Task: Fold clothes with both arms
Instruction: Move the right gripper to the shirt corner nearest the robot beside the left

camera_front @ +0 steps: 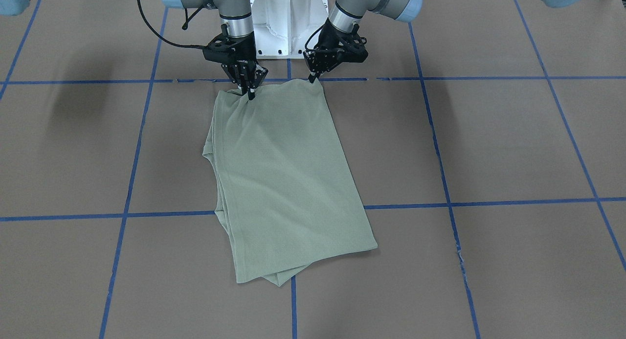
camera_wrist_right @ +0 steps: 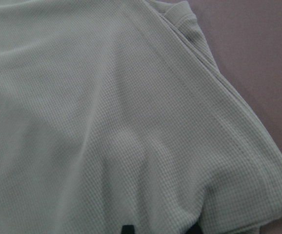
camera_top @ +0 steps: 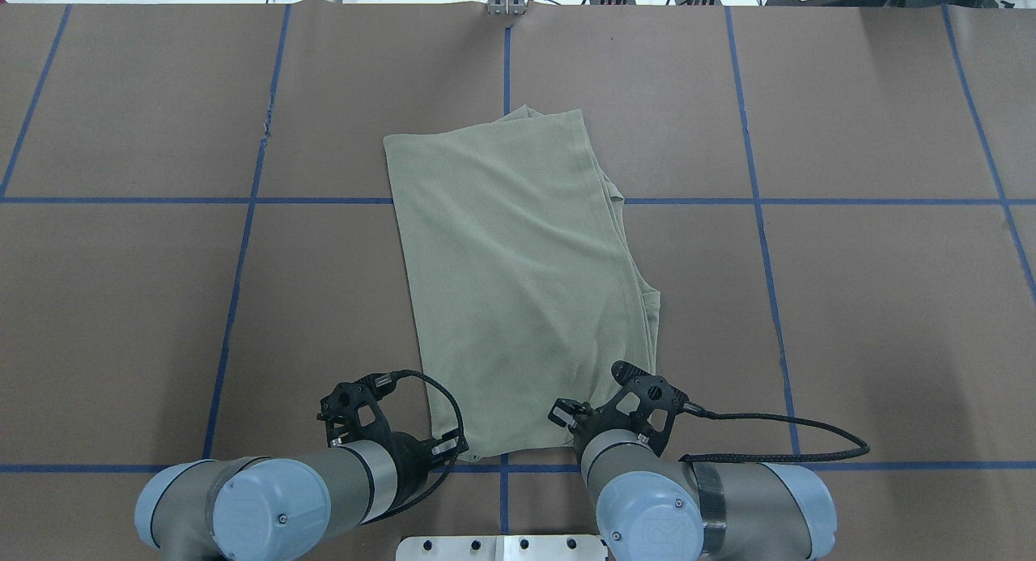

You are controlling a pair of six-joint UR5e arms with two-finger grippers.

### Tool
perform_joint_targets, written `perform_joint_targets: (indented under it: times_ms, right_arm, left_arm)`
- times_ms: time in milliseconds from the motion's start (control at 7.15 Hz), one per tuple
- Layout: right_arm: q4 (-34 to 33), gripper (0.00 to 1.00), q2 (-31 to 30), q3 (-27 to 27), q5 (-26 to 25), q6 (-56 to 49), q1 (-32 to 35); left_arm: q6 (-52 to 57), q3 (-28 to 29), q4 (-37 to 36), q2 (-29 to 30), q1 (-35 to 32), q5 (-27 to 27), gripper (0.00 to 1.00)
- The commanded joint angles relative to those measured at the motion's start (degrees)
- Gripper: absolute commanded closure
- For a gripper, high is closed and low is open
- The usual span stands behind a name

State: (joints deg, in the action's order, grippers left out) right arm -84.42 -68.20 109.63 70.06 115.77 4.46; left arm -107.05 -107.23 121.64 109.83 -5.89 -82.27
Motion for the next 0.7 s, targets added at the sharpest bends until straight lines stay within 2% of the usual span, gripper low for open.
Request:
perform_joint_targets:
  times_ms: [0, 280, 559]
  right_arm:
    - [0.0, 1.0, 0.7, 0.1, -0.1, 2.0, 0.2]
    - [-2.2, 1.0, 0.5, 1.6, 0.3, 1.4, 1.3]
    - [-8.5, 1.0, 1.1, 6.7, 0.3, 1.4, 1.3]
  left_arm:
    - [0.0, -0.1, 0.0, 0.0, 0.0, 0.0, 1.0]
    - [0.0, -0.1, 0.0, 0.0, -0.1, 0.0, 1.0]
    - [1.6, -2.4, -0.4, 0.0, -0.8, -0.7, 1.0]
